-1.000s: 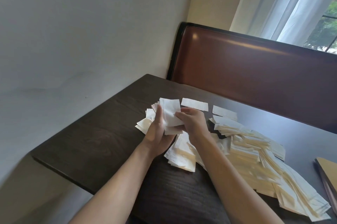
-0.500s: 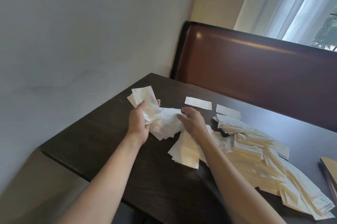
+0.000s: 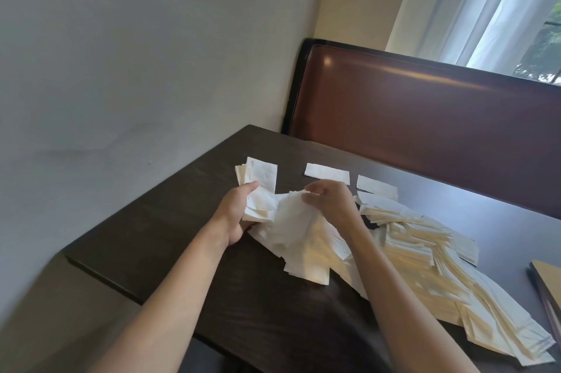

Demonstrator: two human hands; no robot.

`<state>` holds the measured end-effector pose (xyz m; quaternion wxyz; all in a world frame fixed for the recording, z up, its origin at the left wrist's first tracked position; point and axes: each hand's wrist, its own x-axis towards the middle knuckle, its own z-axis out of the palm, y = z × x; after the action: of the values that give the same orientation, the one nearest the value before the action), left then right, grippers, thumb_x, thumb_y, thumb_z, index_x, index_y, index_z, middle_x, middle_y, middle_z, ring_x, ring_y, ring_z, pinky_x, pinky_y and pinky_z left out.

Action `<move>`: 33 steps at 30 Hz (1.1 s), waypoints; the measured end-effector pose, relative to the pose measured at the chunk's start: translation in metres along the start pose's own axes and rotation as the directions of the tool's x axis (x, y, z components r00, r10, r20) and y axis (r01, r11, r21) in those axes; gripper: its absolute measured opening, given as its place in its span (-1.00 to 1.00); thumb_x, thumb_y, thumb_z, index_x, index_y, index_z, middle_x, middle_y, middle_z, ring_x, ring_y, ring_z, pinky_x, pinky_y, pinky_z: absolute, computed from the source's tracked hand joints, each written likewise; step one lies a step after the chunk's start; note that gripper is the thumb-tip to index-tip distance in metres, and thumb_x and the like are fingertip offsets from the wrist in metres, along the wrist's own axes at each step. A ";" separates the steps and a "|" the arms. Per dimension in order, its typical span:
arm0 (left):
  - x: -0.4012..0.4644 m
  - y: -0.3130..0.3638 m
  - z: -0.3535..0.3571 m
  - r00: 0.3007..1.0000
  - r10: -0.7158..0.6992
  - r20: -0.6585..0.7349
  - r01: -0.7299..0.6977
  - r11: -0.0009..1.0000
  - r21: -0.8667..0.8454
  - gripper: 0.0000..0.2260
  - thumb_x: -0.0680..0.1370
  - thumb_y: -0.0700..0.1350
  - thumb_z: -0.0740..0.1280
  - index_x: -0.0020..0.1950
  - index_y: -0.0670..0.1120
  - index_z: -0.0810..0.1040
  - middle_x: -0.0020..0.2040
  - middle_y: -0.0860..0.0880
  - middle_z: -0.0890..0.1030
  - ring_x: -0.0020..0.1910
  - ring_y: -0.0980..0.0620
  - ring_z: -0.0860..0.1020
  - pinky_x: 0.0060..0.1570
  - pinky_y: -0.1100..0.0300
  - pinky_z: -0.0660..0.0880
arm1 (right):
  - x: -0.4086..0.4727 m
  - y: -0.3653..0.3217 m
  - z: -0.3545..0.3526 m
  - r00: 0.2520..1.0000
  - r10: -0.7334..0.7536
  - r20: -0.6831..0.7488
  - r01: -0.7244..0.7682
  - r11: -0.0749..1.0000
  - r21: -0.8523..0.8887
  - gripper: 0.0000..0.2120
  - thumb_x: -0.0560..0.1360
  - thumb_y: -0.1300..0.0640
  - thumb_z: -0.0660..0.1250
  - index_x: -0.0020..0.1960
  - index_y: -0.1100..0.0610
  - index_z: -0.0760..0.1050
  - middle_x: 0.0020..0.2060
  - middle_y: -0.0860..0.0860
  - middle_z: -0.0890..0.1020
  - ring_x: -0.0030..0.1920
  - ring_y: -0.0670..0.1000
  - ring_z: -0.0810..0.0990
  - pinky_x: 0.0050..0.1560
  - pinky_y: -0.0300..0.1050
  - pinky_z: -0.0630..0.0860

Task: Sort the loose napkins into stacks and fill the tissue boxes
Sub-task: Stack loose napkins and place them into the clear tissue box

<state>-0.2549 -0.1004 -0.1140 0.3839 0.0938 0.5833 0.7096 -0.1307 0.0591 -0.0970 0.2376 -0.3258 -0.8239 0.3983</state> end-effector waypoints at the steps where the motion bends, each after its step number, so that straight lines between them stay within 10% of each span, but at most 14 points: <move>1: 0.000 0.000 0.000 1.000 0.004 -0.012 -0.004 1.000 -0.027 -0.71 0.65 -0.01 0.25 0.21 -0.17 0.60 0.09 -0.19 0.70 0.14 -0.19 0.65 0.24 -0.09 0.52 | 0.000 0.001 -0.004 1.000 0.000 0.016 0.001 1.000 -0.023 -0.80 0.45 0.15 0.51 0.07 0.11 0.67 -0.08 0.03 0.66 -0.09 -0.01 0.60 -0.11 -0.16 0.50; 6: 0.006 0.009 0.002 0.990 0.137 -0.016 -0.137 0.957 -0.254 -0.68 0.66 -0.06 0.21 0.34 -0.19 0.51 0.10 -0.21 0.70 0.14 -0.13 0.67 0.22 -0.05 0.54 | 0.001 0.009 -0.006 0.999 0.033 0.034 -0.030 0.995 -0.091 -0.78 0.46 0.17 0.50 0.10 0.15 0.68 -0.10 0.03 0.68 -0.14 -0.04 0.59 -0.12 -0.19 0.45; 15: 0.016 0.006 0.005 0.984 0.018 0.175 0.077 0.852 -0.518 -0.52 0.58 -0.03 0.32 0.45 -0.21 0.42 0.05 -0.24 0.67 -0.07 -0.16 0.67 -0.07 -0.01 0.65 | 0.001 0.004 -0.013 0.999 -0.028 -0.043 0.032 0.994 0.102 -0.84 0.46 0.20 0.49 -0.26 0.01 0.63 -0.21 -0.05 0.69 -0.14 0.08 0.68 0.00 0.11 0.63; 23: 0.014 0.009 0.011 0.969 0.013 0.248 0.085 0.920 -0.382 -0.34 0.45 0.29 0.37 0.46 -0.04 0.46 0.17 -0.21 0.65 0.05 -0.15 0.68 -0.07 -0.07 0.62 | -0.007 -0.064 -0.037 0.965 -0.240 0.105 0.157 0.849 0.504 -0.95 0.50 0.27 0.42 -0.06 0.16 0.62 -0.25 -0.06 0.69 -0.23 -0.05 0.66 -0.21 -0.20 0.58; 28: 0.007 0.009 0.016 0.911 -0.041 0.411 0.212 0.900 -0.382 -0.33 0.53 0.37 0.20 0.23 -0.19 0.63 0.05 -0.29 0.66 -0.08 -0.21 0.66 0.15 -0.11 0.52 | 0.009 -0.073 -0.004 0.948 -0.290 0.129 0.281 0.956 0.084 -0.92 0.52 0.26 0.41 -0.04 0.11 0.64 -0.25 -0.12 0.63 -0.33 -0.20 0.58 -0.35 -0.35 0.47; 33: 0.002 0.009 0.017 0.907 -0.013 0.421 0.137 0.955 -0.264 -0.60 0.63 0.12 0.22 0.21 -0.19 0.58 -0.05 -0.24 0.67 -0.15 -0.17 0.65 0.03 -0.08 0.58 | 0.016 -0.057 0.013 0.962 -0.270 0.033 0.269 0.962 0.047 -0.85 0.57 0.25 0.34 0.08 0.16 0.65 -0.11 -0.01 0.65 -0.19 -0.03 0.63 -0.36 -0.29 0.56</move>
<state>-0.2505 -0.0865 -0.1011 0.5358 0.1626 0.3821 0.7352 -0.1694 0.0377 -0.0563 0.2801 -0.1976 -0.8565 0.3858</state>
